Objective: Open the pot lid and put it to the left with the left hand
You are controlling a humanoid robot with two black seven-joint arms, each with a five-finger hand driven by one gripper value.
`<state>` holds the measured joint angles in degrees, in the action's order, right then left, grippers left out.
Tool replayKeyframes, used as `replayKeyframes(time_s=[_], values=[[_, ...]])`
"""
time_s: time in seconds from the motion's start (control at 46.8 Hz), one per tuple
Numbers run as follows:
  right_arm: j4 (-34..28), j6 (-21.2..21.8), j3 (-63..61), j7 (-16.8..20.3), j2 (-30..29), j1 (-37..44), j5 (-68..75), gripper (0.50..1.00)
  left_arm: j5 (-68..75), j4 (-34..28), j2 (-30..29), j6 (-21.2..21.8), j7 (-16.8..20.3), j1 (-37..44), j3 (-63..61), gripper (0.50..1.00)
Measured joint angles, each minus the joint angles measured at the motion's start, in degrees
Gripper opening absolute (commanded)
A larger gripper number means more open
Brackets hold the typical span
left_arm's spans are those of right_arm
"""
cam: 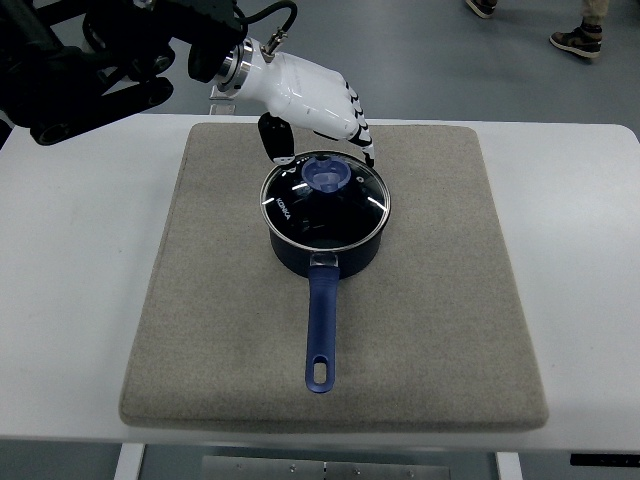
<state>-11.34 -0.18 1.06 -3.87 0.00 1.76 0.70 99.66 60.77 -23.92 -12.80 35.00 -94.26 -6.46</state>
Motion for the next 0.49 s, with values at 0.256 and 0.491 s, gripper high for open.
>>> replayKeyframes(time_s=[0.256, 0.491], values=[[0.0, 0.0, 0.0, 0.0, 0.0, 0.0, 0.0, 0.917, 0.0, 0.03, -0.17, -0.13, 0.0, 0.1, -3.33, 0.885], [0.0, 0.0, 0.0, 0.0, 0.0, 0.02, 0.0, 0.917, -0.59, -0.31, 0.15, 0.01, 0.0, 0.47, -3.36, 0.885]])
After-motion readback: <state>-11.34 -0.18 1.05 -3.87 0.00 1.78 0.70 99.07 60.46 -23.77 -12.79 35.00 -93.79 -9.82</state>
